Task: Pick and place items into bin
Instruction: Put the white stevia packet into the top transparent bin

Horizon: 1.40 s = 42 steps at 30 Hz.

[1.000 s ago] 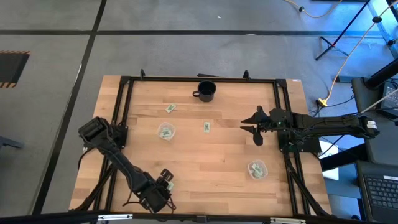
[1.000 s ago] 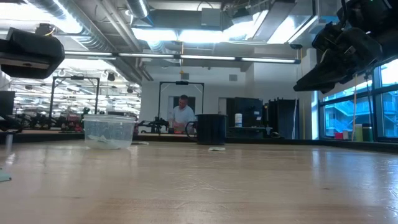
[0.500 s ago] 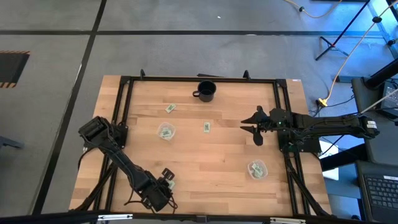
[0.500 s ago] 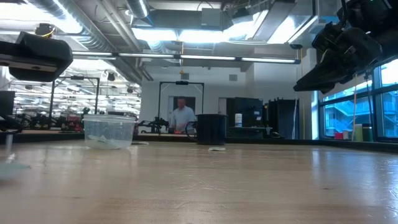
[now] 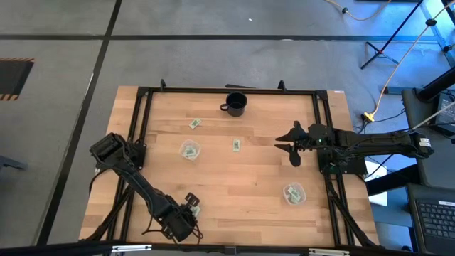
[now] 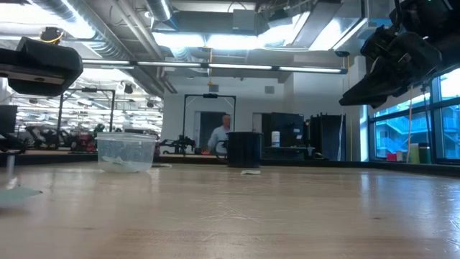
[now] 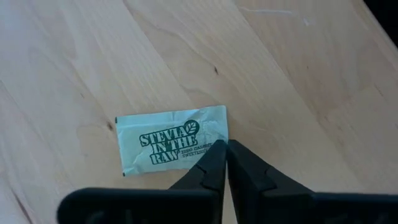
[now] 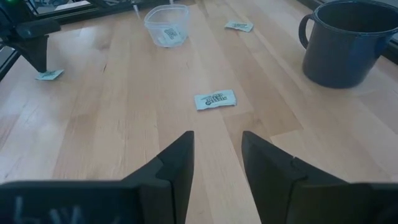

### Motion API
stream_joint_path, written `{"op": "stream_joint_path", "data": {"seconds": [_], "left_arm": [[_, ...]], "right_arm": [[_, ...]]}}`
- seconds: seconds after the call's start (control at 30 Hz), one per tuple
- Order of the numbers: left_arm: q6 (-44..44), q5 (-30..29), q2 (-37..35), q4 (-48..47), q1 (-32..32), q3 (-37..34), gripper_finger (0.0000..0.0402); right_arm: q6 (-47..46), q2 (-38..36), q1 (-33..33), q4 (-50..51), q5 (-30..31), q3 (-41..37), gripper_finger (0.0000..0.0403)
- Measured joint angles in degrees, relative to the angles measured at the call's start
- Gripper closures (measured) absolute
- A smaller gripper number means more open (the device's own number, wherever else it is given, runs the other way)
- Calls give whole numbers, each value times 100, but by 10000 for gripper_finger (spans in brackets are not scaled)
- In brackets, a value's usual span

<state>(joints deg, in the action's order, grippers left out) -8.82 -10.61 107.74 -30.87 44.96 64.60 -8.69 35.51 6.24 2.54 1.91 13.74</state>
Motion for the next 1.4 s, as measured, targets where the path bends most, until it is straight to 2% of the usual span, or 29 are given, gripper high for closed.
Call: {"op": "stream_joint_path", "data": {"seconds": [0.93,1.2,1.4], "left_arm": [[-177,-160,-169,-62,-5,61,400],[-530,-830,-1028,-247,-1,63,400],[-1527,-1641,-1776,-1060,-94,70,400]], "right_arm": [[18,0,2,0,-1,0,265],[36,-2,1,-2,0,0,265],[130,-2,2,-2,-2,0,265]]}}
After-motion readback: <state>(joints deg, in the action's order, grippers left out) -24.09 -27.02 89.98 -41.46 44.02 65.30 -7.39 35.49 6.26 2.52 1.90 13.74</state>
